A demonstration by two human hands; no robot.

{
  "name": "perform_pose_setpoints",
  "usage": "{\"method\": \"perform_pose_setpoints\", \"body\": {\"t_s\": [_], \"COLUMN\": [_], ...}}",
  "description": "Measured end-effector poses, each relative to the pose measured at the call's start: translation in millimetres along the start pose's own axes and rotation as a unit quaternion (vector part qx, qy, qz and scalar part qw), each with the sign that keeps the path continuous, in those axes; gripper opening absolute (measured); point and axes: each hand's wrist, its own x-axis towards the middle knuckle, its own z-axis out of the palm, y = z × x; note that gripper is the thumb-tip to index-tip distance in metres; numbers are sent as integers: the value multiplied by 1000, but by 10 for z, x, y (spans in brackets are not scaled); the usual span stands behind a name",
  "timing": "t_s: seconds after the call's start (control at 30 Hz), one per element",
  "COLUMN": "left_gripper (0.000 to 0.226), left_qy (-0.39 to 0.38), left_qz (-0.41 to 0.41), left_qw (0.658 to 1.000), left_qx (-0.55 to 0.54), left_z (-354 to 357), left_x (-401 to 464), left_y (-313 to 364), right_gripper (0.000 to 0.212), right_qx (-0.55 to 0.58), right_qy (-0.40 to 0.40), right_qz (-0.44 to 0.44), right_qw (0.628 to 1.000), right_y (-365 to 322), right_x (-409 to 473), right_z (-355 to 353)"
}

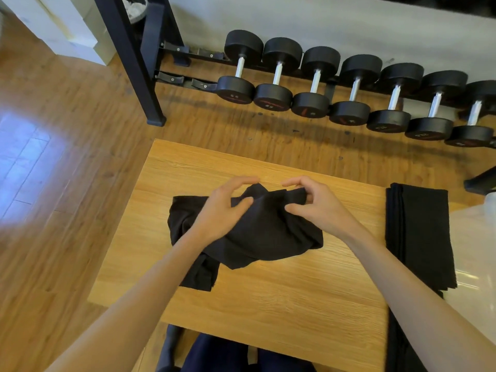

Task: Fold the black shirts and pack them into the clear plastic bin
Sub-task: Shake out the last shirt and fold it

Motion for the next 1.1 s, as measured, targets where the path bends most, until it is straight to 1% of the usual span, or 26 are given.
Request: {"method": "perform_pose_setpoints", "body": {"t_s": [0.07,0.1,0.17,0.23,0.33,0.4,0.47,0.53,0.6,0.7,0.8,0.9,1.0,1.1], "left_gripper": [46,48,49,46,29,16,9,10,10,8,11,8,11,11], "left_qy": [-61,-71,-70,-69,-62,-30,4,18,27,41,59,124,197,251], "left_qz": [38,40,22,7,-8,-24,-26,-16,-16,-40,-45,-35,-47,-56], "left_qw": [996,994,991,990,993,994,995,995,992,982,978,974,955,945], "left_qx": [-50,-71,-112,-120,-102,-106,-92,-93,-119,-178,-195,-185,-215,-200], "left_z": [199,271,333,346,355,361,350,329,300,240,139,-53,-305,-513], "left_x": [73,105,151,159,124,83,48,21,-4,-34,-62,-87,-129,-199], "left_y": [208,278,356,371,334,302,275,278,295,297,306,273,163,45], "right_gripper": [43,44,41,38,34,33,33,34,31,19,7,11,12,12], "right_qx": [34,51,71,84,93,93,91,86,80,57,63,81,112,125], "right_qy": [2,11,33,46,49,45,45,49,54,52,46,55,52,50], "right_qz": [-18,-24,-30,-30,-35,-34,-36,-39,-38,-44,-56,-55,-43,-40], "right_qw": [999,998,997,995,994,994,994,994,995,996,995,994,991,990], "right_y": [-30,-35,-39,-31,-20,-8,9,20,24,24,29,38,25,15], "right_x": [-44,-70,-130,-188,-238,-246,-243,-240,-235,-229,-234,-245,-270,-292], "right_z": [40,49,49,42,61,89,115,133,150,177,215,250,279,299]}}
